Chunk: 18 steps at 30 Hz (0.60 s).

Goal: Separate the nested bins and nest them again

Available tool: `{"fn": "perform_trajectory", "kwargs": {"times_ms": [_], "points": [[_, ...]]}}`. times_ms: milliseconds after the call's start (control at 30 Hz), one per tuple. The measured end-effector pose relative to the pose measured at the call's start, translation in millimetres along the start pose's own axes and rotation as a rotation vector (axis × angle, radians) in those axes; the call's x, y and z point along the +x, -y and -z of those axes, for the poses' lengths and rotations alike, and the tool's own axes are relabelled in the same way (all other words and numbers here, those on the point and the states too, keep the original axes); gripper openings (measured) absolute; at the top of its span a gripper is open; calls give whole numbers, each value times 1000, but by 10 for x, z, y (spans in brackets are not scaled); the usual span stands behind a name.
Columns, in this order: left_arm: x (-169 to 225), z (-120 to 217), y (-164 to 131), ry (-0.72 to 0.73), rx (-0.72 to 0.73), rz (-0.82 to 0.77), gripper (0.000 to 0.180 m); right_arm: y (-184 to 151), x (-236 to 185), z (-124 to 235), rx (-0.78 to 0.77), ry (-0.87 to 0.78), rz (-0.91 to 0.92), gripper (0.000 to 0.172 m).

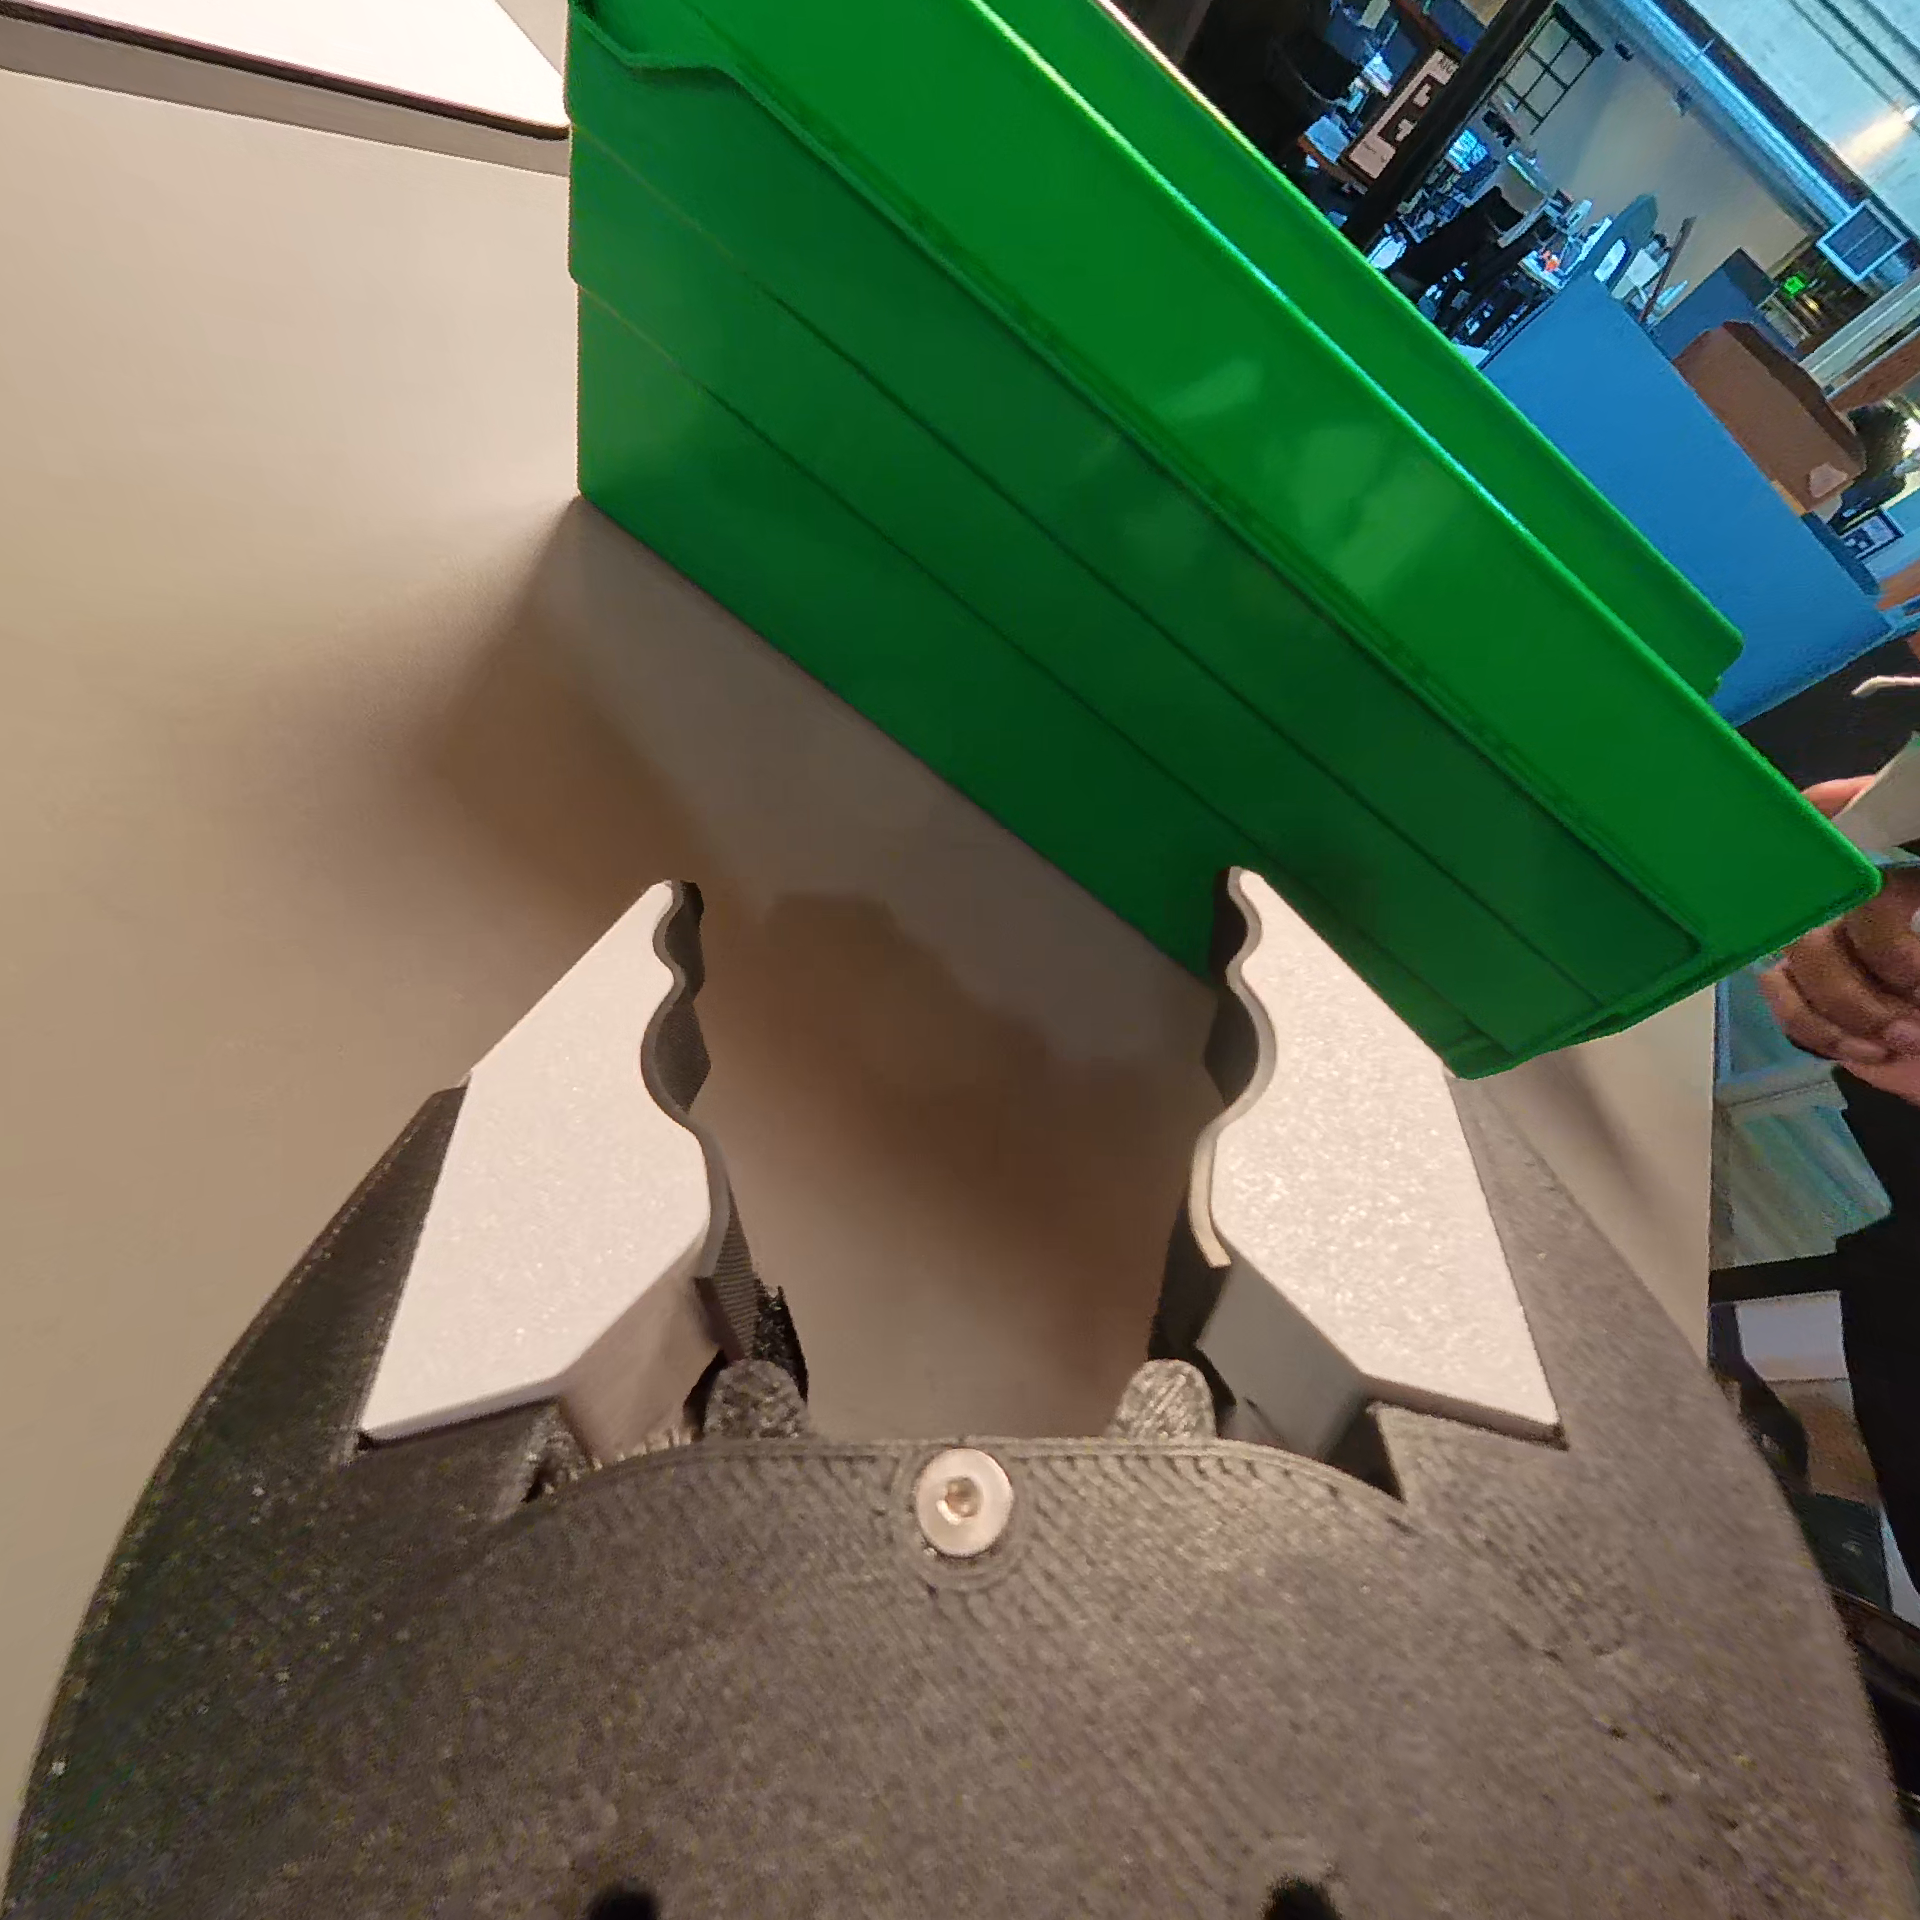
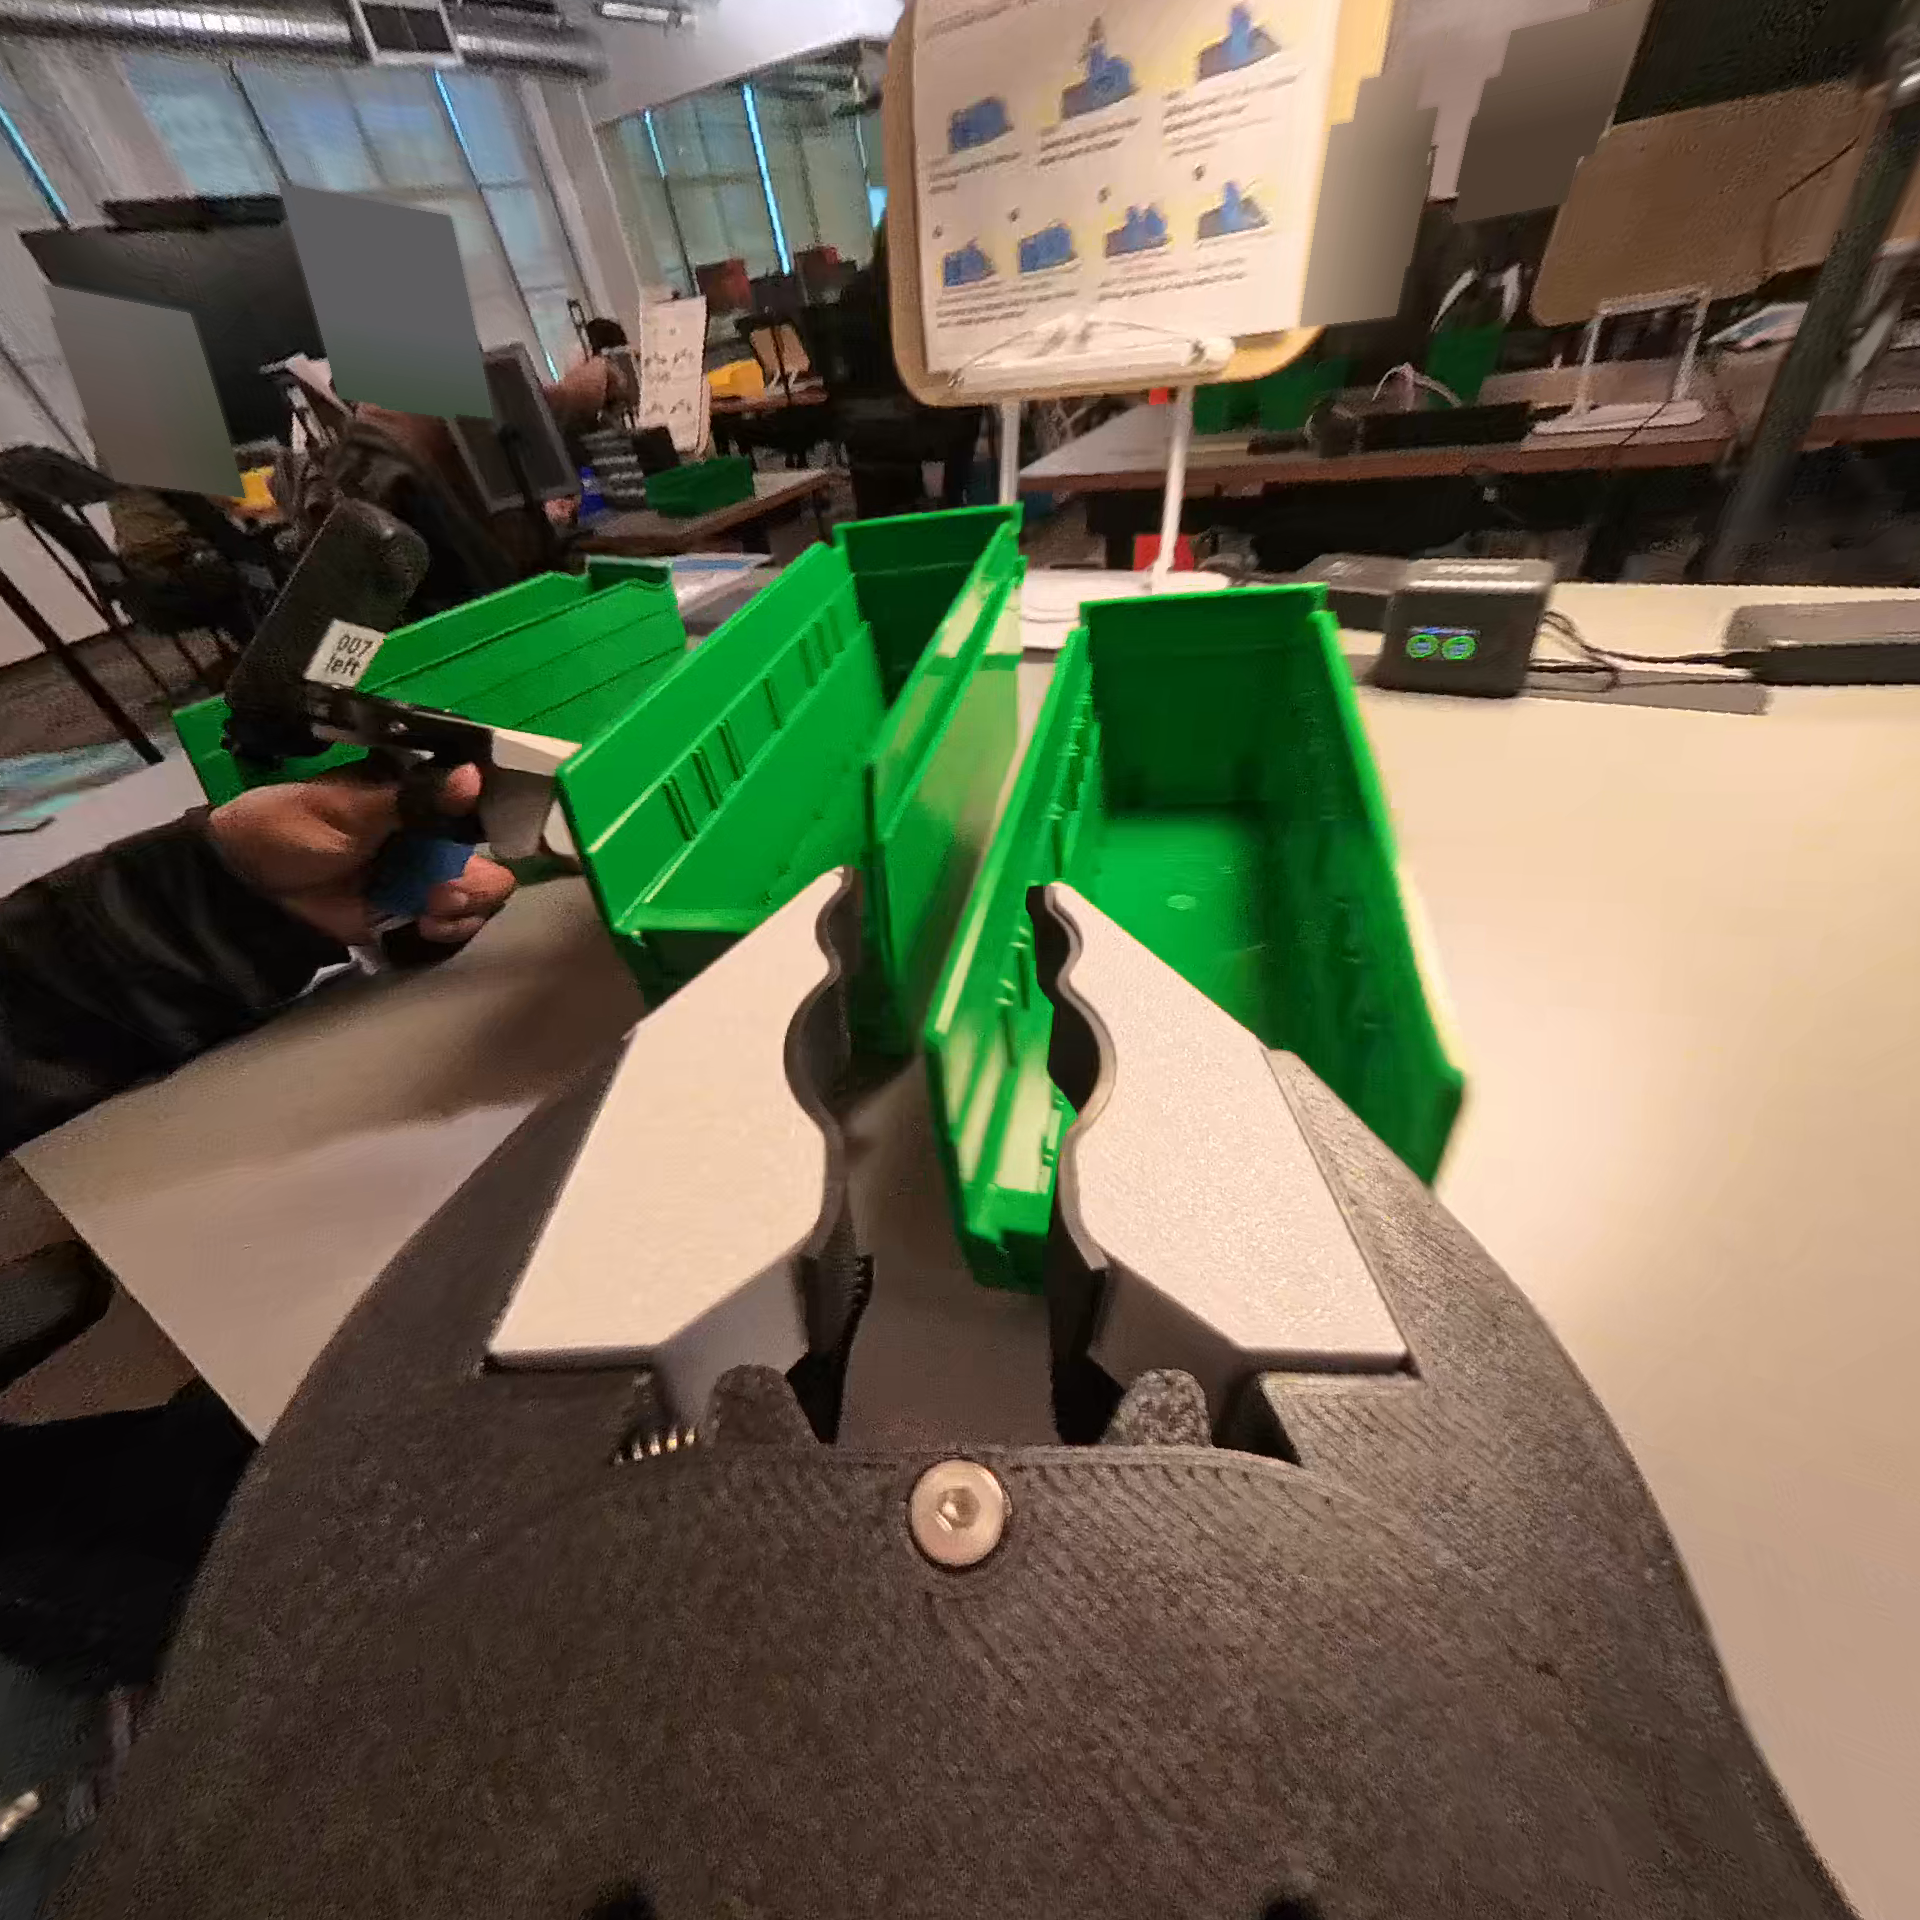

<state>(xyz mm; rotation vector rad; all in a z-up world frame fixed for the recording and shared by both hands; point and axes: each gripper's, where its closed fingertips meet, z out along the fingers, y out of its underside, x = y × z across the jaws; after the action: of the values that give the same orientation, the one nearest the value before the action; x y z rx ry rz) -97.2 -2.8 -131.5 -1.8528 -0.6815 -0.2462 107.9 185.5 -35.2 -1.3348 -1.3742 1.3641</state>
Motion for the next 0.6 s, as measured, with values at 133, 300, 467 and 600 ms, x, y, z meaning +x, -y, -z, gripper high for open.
{"fn": "perform_trajectory", "kwargs": {"times_ms": [133, 300, 467, 600], "points": [[2, 8, 5, -11, 3, 9, 98, 7, -93, -420, -104, -24, -47, 35], [13, 13, 1, -18, -2, 10, 98, 4, -154, -796, -224, -39, -73, 36], [50, 5, -28, -25, -19, -5, 98, -67, -207, -954, -276, -99, -66, 43], [63, 3, -30, -32, -18, 2, 98, -79, -306, -980, -262, -106, -24, 42]]}}
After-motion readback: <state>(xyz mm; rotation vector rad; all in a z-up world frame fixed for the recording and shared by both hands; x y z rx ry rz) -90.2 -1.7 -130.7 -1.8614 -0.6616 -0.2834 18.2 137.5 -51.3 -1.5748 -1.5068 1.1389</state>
